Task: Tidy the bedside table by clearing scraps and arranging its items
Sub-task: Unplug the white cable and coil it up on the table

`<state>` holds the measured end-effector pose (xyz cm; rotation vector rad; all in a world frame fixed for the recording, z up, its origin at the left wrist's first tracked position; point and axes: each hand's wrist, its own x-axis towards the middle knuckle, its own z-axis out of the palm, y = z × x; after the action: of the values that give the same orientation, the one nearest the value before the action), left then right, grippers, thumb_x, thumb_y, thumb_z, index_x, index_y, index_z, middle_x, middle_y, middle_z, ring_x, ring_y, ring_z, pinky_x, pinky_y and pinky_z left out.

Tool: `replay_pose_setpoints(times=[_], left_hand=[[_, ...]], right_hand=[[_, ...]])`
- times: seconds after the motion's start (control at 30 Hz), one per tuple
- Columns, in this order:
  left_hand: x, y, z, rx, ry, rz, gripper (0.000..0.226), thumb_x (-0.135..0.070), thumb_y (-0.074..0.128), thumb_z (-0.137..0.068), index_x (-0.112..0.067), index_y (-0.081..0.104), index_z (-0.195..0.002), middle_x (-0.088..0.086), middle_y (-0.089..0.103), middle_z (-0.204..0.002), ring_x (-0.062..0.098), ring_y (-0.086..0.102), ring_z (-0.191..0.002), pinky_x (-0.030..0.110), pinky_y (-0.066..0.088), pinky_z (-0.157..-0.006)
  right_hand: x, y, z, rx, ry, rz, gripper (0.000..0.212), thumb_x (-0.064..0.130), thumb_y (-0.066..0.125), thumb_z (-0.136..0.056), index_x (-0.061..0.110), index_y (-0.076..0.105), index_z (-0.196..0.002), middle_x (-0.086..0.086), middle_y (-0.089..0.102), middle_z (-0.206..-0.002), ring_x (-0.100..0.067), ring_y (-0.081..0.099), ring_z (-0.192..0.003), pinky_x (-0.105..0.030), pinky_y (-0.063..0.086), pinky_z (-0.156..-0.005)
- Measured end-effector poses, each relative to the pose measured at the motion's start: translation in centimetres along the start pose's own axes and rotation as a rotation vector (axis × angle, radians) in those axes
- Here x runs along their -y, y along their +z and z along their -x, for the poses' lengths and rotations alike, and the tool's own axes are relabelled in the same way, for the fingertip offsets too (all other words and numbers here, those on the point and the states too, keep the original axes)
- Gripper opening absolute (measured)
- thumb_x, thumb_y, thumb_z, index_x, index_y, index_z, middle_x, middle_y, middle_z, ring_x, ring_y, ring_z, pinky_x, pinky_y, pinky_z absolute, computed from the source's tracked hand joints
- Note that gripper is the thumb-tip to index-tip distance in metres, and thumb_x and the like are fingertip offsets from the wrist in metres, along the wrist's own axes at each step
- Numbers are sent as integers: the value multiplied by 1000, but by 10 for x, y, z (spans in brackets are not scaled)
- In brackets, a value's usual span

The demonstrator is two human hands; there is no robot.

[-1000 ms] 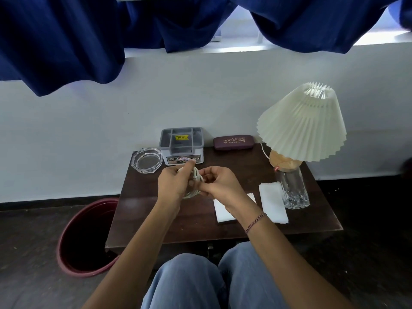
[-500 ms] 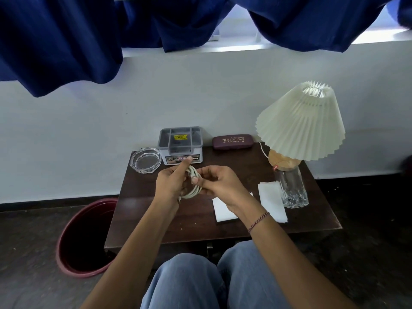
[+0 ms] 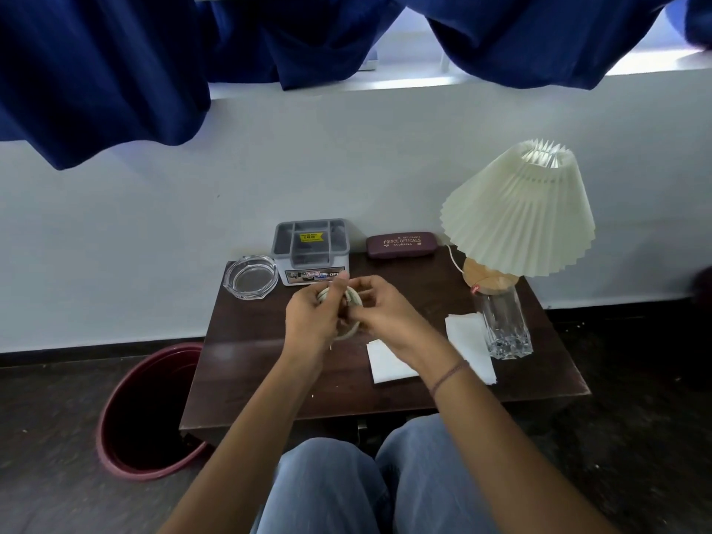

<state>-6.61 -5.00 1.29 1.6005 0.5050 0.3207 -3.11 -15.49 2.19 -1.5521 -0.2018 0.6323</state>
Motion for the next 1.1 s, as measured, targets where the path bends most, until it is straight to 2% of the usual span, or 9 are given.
replay_pose_setpoints(times=[0.07, 0.13, 0.27, 0.47, 0.63, 0.8, 0.9, 1.0, 1.1], left_hand=[[0, -7, -1, 13, -39, 121, 42, -29, 56, -90, -19, 63, -50, -8, 48, -35, 3, 38, -28, 12, 31, -32], [0, -11, -1, 64, -36, 191, 48, -29, 55, -91, -18, 58, -44, -7, 45, -34, 2, 35, -26, 11, 28, -31], [0, -11, 6, 128, 15, 183, 40, -29, 54, -91, -20, 54, -53, -6, 46, -35, 2, 35, -28, 12, 30, -31], [-4, -16, -3, 122, -10, 301, 43, -27, 49, -93, -12, 48, -53, -6, 38, -32, 3, 31, -28, 14, 27, -33], [-2, -17, -6, 137, 31, 280, 41, -27, 50, -93, -11, 49, -55, -8, 40, -36, 4, 33, -30, 14, 31, -35], [2, -16, -2, 136, 85, 202, 33, -24, 51, -92, -12, 55, -62, -7, 45, -35, 2, 38, -33, 14, 37, -40], [1, -13, -1, 142, 91, 191, 32, -23, 51, -93, -12, 56, -63, -9, 46, -36, 2, 40, -35, 15, 42, -44], [-4, -13, -1, 171, 95, 210, 32, -20, 48, -94, -10, 54, -64, -8, 49, -37, 1, 44, -36, 14, 46, -45], [-8, -18, 1, 200, 99, 210, 27, -19, 47, -94, -8, 57, -71, -9, 57, -48, 1, 50, -40, 13, 47, -48]], right_hand=[[2, -8, 1, 173, 73, -341, 18, 5, 55, -89, 9, 61, -106, -6, 66, -90, -19, 65, -86, -29, 57, -78], [3, -13, 2, 202, 152, -469, 23, 24, 51, -94, 9, 66, -100, -5, 70, -86, -15, 67, -81, -25, 58, -75], [-1, -16, 1, 260, 273, -211, 40, 43, 47, -93, 9, 64, -104, -10, 66, -98, -21, 62, -92, -32, 52, -86], [-4, -17, 3, 250, 143, -288, 16, 21, 53, -92, 12, 65, -98, -2, 65, -91, -11, 61, -83, -21, 51, -73], [-7, -15, 5, 179, 49, -241, 18, 21, 69, -79, 13, 68, -95, -5, 66, -92, -13, 62, -87, -17, 51, -63], [-10, -5, 5, -60, -78, 15, 7, 17, 72, -79, 21, 68, -84, 0, 69, -77, -9, 65, -72, -15, 48, -60], [-13, 3, 4, -137, -113, -36, 12, 11, 67, -82, 22, 65, -80, 3, 70, -73, -2, 65, -65, -13, 47, -57], [-11, 1, 3, -57, -48, -176, 11, 11, 62, -85, 22, 64, -82, 5, 65, -73, -1, 58, -65, -14, 38, -53], [-8, -10, 1, 157, 91, -372, 14, 31, 53, -90, 24, 65, -91, 3, 64, -80, -7, 56, -73, -21, 36, -60]])
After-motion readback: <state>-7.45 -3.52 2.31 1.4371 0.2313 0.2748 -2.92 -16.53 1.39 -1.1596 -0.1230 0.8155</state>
